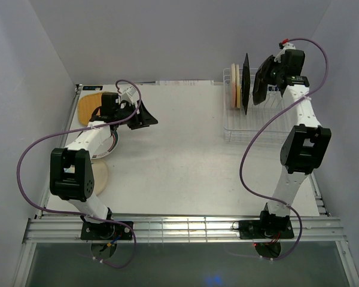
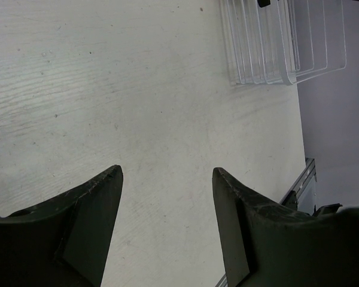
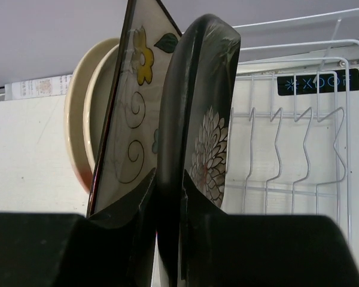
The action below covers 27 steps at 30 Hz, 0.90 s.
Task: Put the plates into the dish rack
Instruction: Insert the plate into the dish rack.
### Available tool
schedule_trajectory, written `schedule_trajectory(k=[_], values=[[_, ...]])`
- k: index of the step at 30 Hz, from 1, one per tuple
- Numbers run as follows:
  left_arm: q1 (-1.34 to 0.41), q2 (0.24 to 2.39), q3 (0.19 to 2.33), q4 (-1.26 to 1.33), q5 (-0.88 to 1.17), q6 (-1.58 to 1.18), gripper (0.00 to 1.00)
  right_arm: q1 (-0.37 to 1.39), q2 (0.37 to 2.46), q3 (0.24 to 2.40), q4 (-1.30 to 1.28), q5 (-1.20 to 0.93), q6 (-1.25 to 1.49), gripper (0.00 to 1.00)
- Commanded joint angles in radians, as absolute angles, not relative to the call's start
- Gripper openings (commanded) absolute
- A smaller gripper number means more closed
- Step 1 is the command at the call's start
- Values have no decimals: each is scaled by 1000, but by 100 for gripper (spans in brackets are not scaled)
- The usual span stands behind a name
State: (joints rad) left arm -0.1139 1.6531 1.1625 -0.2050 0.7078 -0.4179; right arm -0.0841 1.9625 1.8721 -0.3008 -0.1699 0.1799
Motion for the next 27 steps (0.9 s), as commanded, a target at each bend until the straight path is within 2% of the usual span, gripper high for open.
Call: schedule_trajectory(k=[1,15,27], values=[[-114,1582,1149,-173,733,-405,72,-89,1957,2008,-153,-204,164,8],[-114,1565,1141,-164,733,-403,72,-91,2112,2126,-155,-166,164,8],[-114,1568,1143,-167,742,-402,72,-95,2131,2187,-241,-147,192,8]])
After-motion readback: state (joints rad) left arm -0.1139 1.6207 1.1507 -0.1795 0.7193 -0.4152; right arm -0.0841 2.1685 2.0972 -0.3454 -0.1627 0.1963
